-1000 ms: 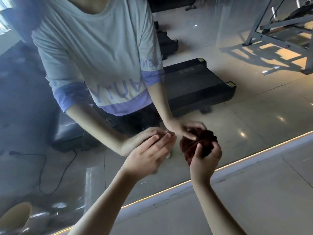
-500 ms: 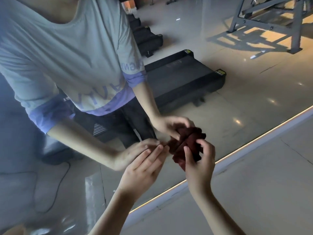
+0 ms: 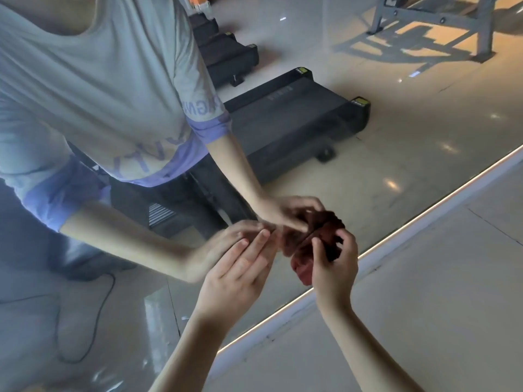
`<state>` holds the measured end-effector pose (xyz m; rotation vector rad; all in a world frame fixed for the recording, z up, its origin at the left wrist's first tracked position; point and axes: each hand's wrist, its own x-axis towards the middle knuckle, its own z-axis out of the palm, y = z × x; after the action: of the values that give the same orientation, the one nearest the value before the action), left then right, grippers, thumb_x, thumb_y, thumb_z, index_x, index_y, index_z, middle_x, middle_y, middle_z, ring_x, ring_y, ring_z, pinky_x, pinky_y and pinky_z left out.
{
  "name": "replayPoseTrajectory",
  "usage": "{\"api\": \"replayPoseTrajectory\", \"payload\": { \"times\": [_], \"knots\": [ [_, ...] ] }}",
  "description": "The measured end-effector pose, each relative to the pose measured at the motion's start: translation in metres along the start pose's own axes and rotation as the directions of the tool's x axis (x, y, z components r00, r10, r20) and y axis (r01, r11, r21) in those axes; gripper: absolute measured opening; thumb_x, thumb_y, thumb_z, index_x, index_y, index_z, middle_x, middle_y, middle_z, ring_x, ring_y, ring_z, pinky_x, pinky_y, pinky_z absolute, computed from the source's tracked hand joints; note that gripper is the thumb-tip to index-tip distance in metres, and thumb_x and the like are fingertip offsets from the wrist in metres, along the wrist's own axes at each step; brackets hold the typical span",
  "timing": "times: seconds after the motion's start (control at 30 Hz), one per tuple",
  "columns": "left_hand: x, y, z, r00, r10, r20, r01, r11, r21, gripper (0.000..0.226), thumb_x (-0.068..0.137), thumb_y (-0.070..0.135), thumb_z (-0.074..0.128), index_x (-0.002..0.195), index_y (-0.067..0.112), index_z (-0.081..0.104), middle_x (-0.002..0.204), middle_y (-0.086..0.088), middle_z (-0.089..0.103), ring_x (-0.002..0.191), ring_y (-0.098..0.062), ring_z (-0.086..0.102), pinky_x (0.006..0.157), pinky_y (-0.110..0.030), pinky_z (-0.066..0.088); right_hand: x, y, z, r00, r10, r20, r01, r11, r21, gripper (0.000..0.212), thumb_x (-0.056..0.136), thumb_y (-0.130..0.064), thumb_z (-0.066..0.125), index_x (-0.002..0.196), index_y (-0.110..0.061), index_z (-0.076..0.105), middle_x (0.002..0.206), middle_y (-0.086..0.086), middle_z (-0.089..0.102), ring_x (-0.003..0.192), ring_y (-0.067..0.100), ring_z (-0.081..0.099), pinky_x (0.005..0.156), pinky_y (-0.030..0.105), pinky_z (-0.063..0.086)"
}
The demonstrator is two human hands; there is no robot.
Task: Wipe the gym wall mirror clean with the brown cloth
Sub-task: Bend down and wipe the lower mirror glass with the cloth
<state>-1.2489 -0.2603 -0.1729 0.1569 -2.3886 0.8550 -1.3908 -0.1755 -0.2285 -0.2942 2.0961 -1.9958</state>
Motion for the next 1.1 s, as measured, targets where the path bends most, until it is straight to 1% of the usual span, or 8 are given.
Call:
{"api": "replayPoseTrajectory", "payload": {
  "times": [0.17, 0.3, 0.37, 0.47, 0.63, 0.83, 1.0, 1.1],
  "knots": [
    [-0.001, 0.000, -0.001, 1.000, -0.003, 0.004, 0.003, 0.999, -0.042, 0.037, 0.106, 0.006, 0.030, 0.131, 0.007, 0.057, 0.142, 0.001, 0.049, 0.134, -0.015, 0.044, 0.116, -0.031, 0.026, -0.022, -0.007, 0.006, 0.999, 0.002, 0.045, -0.005, 0.999, 0.054, 0.037, 0.085, -0.001, 0.070, 0.097, -0.032, 0.053, 0.108, -0.002, 0.059, 0.103, 0.024, 0.060, 0.085, 0.036, 0.051],
    [-0.002, 0.000, -0.001, 1.000, 0.005, 0.015, -0.005, 0.999, -0.035, 0.037, 0.104, 0.004, 0.032, 0.133, 0.007, 0.055, 0.145, 0.001, 0.045, 0.141, -0.018, 0.034, 0.117, -0.032, 0.025, -0.033, -0.018, 0.005, 0.967, -0.220, 0.126, 0.214, 0.975, 0.057, 0.033, 0.082, 0.000, 0.072, 0.100, -0.023, 0.057, 0.103, -0.004, 0.057, 0.096, 0.005, 0.056, 0.081, 0.009, 0.043],
    [-0.001, -0.001, -0.002, 1.000, 0.004, -0.005, -0.004, 0.999, -0.053, 0.033, 0.104, 0.006, 0.038, 0.133, 0.006, 0.056, 0.144, 0.001, 0.048, 0.137, -0.016, 0.042, 0.115, -0.031, 0.029, -0.017, -0.008, 0.005, 0.995, -0.098, 0.028, 0.098, 0.995, 0.031, 0.028, 0.086, -0.003, 0.069, 0.105, -0.019, 0.056, 0.106, 0.001, 0.056, 0.099, 0.011, 0.056, 0.082, 0.006, 0.040],
    [0.000, -0.001, -0.004, 1.000, -0.008, -0.028, 0.005, 0.997, -0.080, 0.031, 0.102, 0.007, 0.047, 0.131, 0.005, 0.057, 0.140, 0.001, 0.060, 0.131, -0.013, 0.047, 0.111, -0.030, 0.032, -0.009, 0.000, 0.007, 0.992, 0.126, -0.031, -0.124, 0.990, 0.067, 0.026, 0.090, -0.004, 0.066, 0.109, -0.018, 0.055, 0.113, 0.005, 0.059, 0.109, 0.024, 0.057, 0.090, 0.024, 0.046],
    [-0.003, 0.002, 0.000, 1.000, -0.021, -0.016, 0.020, 0.997, -0.071, 0.035, 0.105, 0.002, 0.034, 0.129, 0.006, 0.059, 0.143, -0.001, 0.049, 0.135, -0.017, 0.044, 0.114, -0.032, 0.030, -0.034, -0.015, 0.006, 0.962, -0.252, 0.108, 0.247, 0.967, 0.057, 0.029, 0.083, -0.003, 0.071, 0.105, -0.016, 0.057, 0.105, 0.003, 0.058, 0.098, 0.005, 0.055, 0.084, 0.010, 0.043],
    [-0.005, 0.010, 0.007, 1.000, -0.003, 0.004, 0.004, 0.995, -0.102, 0.034, 0.101, 0.002, 0.041, 0.129, 0.004, 0.061, 0.139, -0.003, 0.060, 0.132, -0.018, 0.046, 0.113, -0.032, 0.031, 0.008, 0.022, 0.003, 0.974, 0.227, -0.020, -0.227, 0.974, 0.023, 0.022, 0.091, -0.007, 0.064, 0.108, -0.017, 0.054, 0.110, 0.001, 0.057, 0.110, 0.027, 0.057, 0.086, 0.028, 0.042],
    [-0.011, 0.018, 0.021, 0.999, 0.023, 0.034, -0.021, 0.998, -0.062, 0.038, 0.101, 0.003, 0.037, 0.134, 0.006, 0.055, 0.146, -0.003, 0.049, 0.141, -0.021, 0.036, 0.118, -0.033, 0.027, -0.014, 0.010, -0.001, 0.990, -0.099, 0.095, 0.100, 0.995, -0.003, 0.032, 0.084, 0.001, 0.071, 0.103, -0.020, 0.056, 0.107, 0.001, 0.057, 0.097, 0.012, 0.054, 0.083, 0.011, 0.043],
    [-0.011, 0.016, 0.022, 0.997, 0.050, 0.054, -0.049, 0.999, -0.012, 0.041, 0.103, 0.004, 0.029, 0.136, 0.006, 0.054, 0.146, -0.002, 0.045, 0.141, -0.021, 0.033, 0.118, -0.033, 0.023, 0.011, 0.032, 0.002, 0.998, 0.049, -0.050, -0.051, 0.998, -0.037, 0.028, 0.088, 0.000, 0.066, 0.112, -0.009, 0.058, 0.116, 0.010, 0.057, 0.105, 0.018, 0.054, 0.088, 0.017, 0.042]
  ]
}}
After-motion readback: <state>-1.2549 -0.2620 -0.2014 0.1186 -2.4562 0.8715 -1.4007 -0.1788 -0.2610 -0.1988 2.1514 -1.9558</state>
